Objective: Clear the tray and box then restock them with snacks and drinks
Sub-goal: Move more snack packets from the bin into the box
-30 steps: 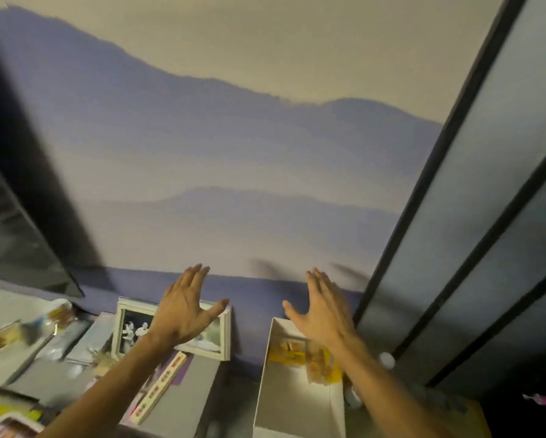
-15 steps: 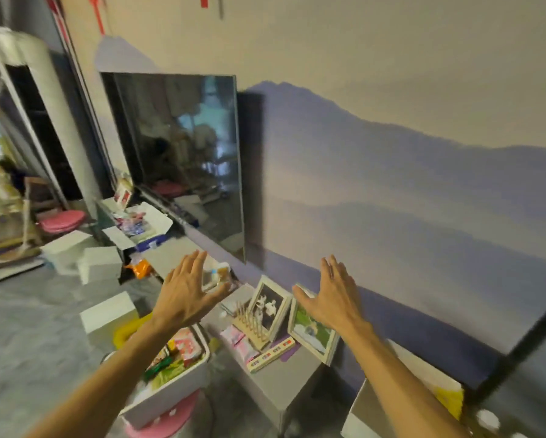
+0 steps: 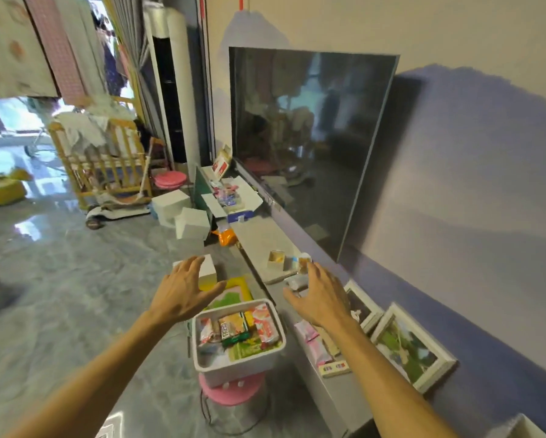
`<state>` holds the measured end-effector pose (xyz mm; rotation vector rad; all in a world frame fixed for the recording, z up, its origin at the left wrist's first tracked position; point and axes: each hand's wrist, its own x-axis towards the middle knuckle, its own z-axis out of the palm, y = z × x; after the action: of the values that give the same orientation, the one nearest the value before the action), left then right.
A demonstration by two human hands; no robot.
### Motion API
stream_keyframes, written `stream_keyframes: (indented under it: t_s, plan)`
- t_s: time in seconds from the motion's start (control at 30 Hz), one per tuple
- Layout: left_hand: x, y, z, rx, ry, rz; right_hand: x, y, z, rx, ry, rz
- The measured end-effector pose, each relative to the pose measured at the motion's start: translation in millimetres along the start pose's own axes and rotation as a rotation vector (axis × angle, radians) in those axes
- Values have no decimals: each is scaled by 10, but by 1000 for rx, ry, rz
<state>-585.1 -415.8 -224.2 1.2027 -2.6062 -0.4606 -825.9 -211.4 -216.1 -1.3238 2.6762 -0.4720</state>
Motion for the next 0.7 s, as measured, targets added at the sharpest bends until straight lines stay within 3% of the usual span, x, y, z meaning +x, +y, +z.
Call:
stream_keyframes:
  t_s: [0.4, 0.7]
  plan:
    - [617, -674, 1002, -27, -186, -165, 1259, -286, 1284, -59, -311, -125]
    - [1254, -1356, 2544, 13, -372, -368, 2412, -35, 3165, -167, -583, -319]
